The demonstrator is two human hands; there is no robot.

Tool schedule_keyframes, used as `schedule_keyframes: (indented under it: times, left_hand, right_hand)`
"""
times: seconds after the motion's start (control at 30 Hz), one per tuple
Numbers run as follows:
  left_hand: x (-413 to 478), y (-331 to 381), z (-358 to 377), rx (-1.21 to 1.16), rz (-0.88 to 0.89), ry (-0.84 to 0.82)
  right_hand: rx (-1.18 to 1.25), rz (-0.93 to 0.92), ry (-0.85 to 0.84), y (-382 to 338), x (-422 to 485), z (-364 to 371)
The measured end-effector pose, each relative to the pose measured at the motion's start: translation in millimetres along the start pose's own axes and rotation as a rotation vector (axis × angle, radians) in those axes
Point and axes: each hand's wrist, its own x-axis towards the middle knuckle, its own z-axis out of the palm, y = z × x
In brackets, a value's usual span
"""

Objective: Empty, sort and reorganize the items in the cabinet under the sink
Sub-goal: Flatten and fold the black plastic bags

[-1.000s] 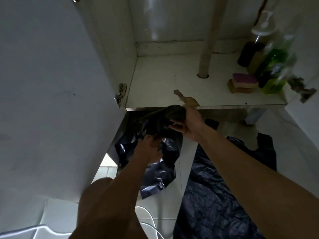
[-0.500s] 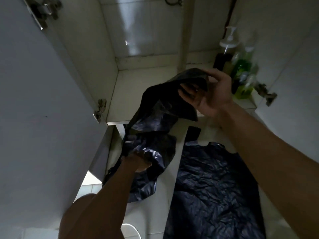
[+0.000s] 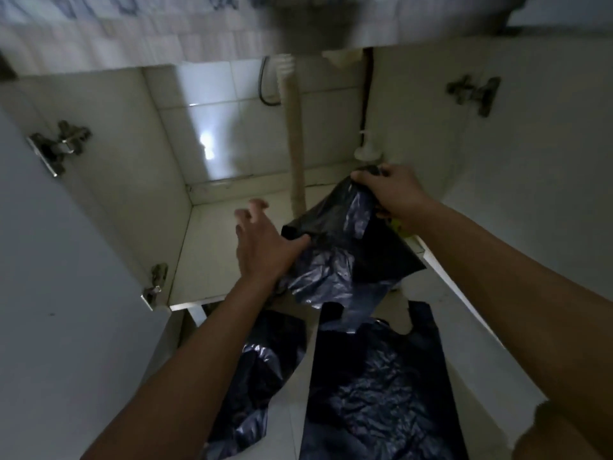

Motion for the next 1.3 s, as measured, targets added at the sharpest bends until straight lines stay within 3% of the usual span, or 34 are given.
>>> schedule_keyframes:
  times: [0.07, 0.13, 0.2, 0.3, 0.37, 0.47, 0.6, 0.67, 0.83, 0.93, 1.07, 1.17, 1.23, 1.3]
  left_hand:
    - [8.2, 30.3, 3.4, -0.088, 0.229, -0.059]
    - [14.2, 51.9, 3.1, -0.135, 0.337, -0.157]
    - [23.5, 63.1, 5.2, -0.171, 0.312, -0.169]
    - [34.6, 74.1, 3.2, -0.222, 0.246, -0.240]
    - [43.0, 76.7, -1.8, -0.261, 0.253, -0.323]
    - [54.8, 81.9, -9.0, -0.201, 0.313, -0.390]
    - [71.3, 80.1, -16.7, -0.054, 0.168, -0.436]
    - [76.9, 77.8, -18.5, -0.029, 0.188, -0.476]
    - [82.7, 88.1, -14.7, -0.255, 0.262, -0.436]
    - [102.6, 88.6, -10.4, -0.261, 0.231, -0.426]
    - [114.1, 88.8, -15.3, -0.184, 0.353, -0.684]
    - [115.6, 92.7, -17.2, -0.094, 0.179, -0.959]
    - [118.9, 97.4, -17.0, 0.087, 0.056, -1.139]
    - [119.4, 102.9, -14.2, 0.266, -0.001, -1.272]
  right_hand:
    - [-0.029, -0.012, -0.015, -4.4, -5.1, -10.7]
    - [-0.053, -0.016, -0.027, -5.0, -8.6, -19.3]
    - [-0.026, -0.019, -0.050, -3.5, -13.7, -33.0]
    - [-0.006, -0.031, -0.223, 5.7, -22.7, -56.4]
    - [-0.205, -0.041, -0.269, 17.1, -25.8, -64.4]
    - [-0.629, -0.040, -0.099, 48.3, -12.4, -72.2]
    - [-0.557, 0.003, 0.091, 68.4, -11.6, -88.6]
    - [-0.548, -0.048, 0.149, 67.8, -12.5, -96.2]
    - [-0.634, -0.206, 0.093, 46.0, -9.9, -100.9]
    - [-0.664, -0.205, 0.111, 33.8, -12.7, -114.5]
    - [-0.589, -0.070, 0.160, 31.4, -25.9, -137.9]
    - [-0.608, 0.122, -0.025, 31.7, -40.8, -154.9]
    - [-0.684, 0.266, -0.196, 27.6, -49.2, -165.7]
    - [-0.711, 0.344, -0.262, 26.3, -51.1, -170.3]
